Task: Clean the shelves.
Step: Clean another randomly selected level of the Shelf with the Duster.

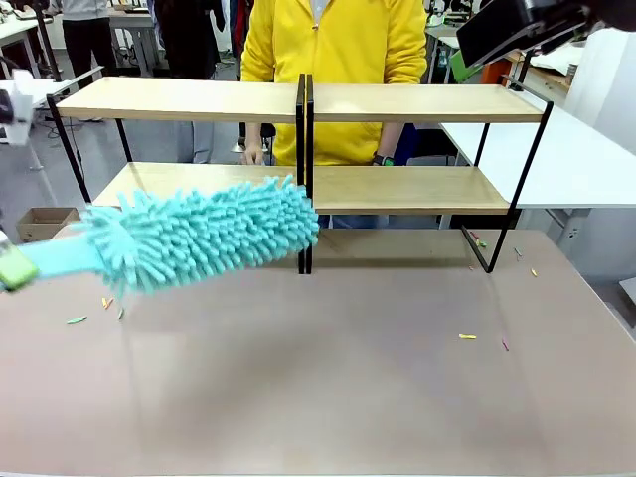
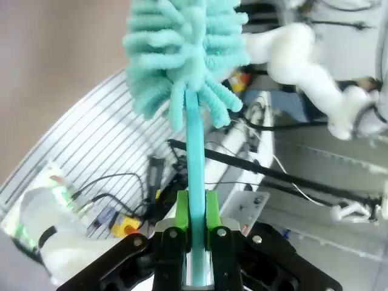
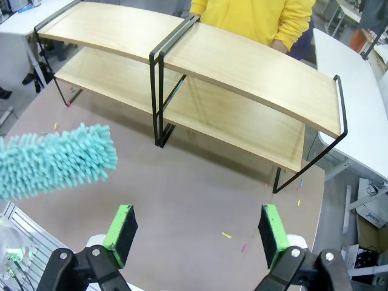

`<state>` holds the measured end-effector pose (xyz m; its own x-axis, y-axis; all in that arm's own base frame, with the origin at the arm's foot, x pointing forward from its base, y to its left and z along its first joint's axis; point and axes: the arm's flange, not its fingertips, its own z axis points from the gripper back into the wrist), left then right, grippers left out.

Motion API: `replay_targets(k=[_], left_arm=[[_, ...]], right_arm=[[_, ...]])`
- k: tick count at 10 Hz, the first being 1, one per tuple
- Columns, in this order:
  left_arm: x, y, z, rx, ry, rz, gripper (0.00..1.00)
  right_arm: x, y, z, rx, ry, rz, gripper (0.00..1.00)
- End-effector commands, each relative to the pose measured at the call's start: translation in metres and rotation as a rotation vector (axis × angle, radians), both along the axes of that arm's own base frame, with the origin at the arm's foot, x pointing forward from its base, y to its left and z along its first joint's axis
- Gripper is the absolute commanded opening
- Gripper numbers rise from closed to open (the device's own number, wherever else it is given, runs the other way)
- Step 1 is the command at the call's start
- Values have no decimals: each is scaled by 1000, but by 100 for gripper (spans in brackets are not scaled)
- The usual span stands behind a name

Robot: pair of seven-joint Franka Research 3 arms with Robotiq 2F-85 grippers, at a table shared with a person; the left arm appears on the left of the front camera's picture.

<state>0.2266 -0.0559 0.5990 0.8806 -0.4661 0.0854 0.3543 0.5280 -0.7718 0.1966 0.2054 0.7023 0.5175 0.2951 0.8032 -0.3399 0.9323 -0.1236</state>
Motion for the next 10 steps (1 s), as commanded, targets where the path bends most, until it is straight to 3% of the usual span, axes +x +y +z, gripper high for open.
replay_targets(k=[1, 3, 5, 7, 9, 10], left_arm=[[6, 47, 26, -222, -58, 16, 12], [-5, 105, 71, -374, -205, 114, 12], [-12, 151, 106, -398, -258, 232, 12], [-25, 196, 123, -423, -314, 448, 12], [-40, 254, 121, -549, -296, 575, 12], [-37, 280, 113, -597, -167, 732, 12]], right_arm=[[0, -2, 0, 6, 3, 2, 100], [0, -2, 0, 6, 3, 2, 100], [0, -2, 0, 6, 3, 2, 100], [0, -2, 0, 6, 3, 2, 100], [0, -2, 0, 6, 3, 2, 100], [0, -2, 0, 6, 3, 2, 100]])
